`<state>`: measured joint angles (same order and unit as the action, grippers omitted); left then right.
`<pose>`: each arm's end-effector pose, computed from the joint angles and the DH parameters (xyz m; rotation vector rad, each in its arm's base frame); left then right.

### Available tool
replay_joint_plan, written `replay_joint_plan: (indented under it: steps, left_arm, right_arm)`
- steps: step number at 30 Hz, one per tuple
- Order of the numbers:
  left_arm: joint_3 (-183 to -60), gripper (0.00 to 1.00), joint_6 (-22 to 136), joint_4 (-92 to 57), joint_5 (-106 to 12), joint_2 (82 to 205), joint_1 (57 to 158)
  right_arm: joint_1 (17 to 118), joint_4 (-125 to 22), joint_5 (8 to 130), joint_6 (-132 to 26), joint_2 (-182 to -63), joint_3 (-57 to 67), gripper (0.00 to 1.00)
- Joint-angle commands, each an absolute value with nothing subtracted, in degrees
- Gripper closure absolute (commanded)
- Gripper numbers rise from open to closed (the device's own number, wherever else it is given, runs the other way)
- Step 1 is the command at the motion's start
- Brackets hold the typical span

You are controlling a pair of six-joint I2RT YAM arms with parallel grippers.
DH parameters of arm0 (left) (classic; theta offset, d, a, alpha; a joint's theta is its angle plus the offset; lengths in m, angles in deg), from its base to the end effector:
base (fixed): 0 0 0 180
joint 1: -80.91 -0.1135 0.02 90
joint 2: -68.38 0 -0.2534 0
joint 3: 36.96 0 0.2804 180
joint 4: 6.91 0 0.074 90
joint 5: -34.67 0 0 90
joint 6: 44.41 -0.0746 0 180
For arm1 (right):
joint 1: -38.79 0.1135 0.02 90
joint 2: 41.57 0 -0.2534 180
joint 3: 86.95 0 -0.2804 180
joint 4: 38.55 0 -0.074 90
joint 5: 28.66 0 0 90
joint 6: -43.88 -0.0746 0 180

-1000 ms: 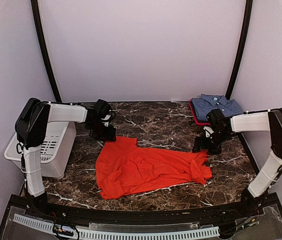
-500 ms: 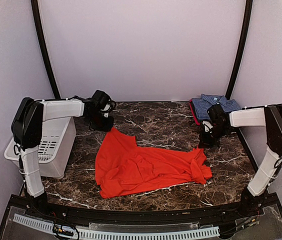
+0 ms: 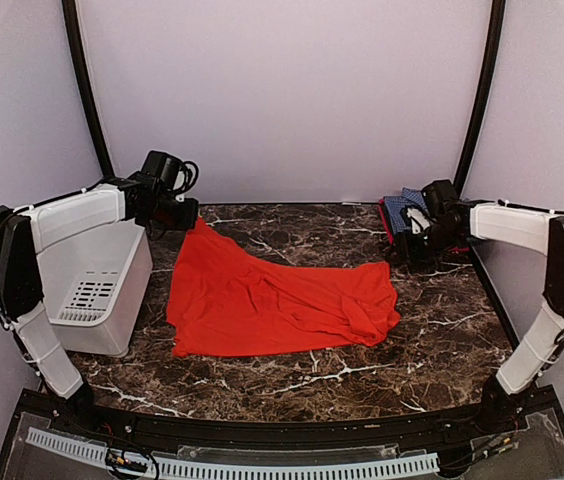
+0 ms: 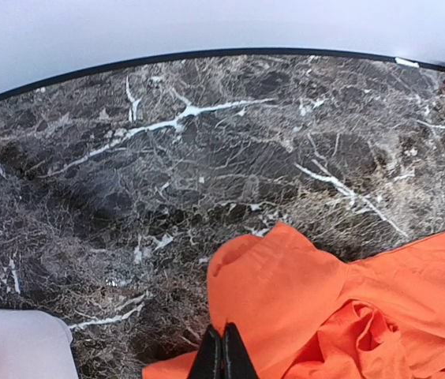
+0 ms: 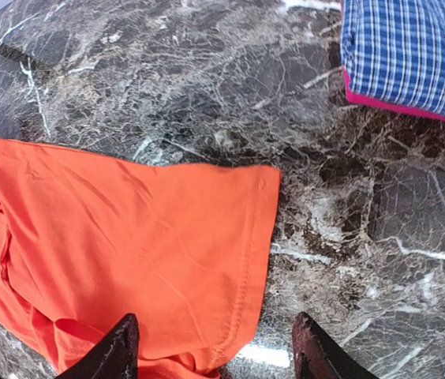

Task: Fold and stack the mixed laundry pile
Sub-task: Pick up the crumpled T-shirt from the center of the board.

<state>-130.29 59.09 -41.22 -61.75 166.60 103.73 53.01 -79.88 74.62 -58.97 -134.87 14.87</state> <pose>0.4184 -0.1670 0.2468 0.1235 2.2553 -0.2138 0.3703 0.1115 0.1712 -0.1216 2.5843 0.4750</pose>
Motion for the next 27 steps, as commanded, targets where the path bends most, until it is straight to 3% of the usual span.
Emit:
replay_joint_plan:
  steps: [1,8,20,27]
  left_arm:
    - [-128.8,1.00,58.7,-42.1,-63.2,169.3,103.2]
    - [-130.2,1.00,58.5,-42.0,-63.2,171.3,103.0]
    - [-131.1,1.00,58.0,-41.9,-62.1,172.3,102.7]
    - [-131.8,1.00,58.0,-41.8,-60.9,173.2,102.2]
  right_arm:
    - [51.3,-77.8,76.8,-58.9,-137.3,14.3,0.37]
    - [50.3,-75.9,78.7,-56.9,-146.9,9.2,0.55]
    - [50.3,-76.2,76.7,-50.6,-157.3,1.9,0.50]
    - [50.2,-78.0,77.1,-43.6,-160.1,-1.0,0.56]
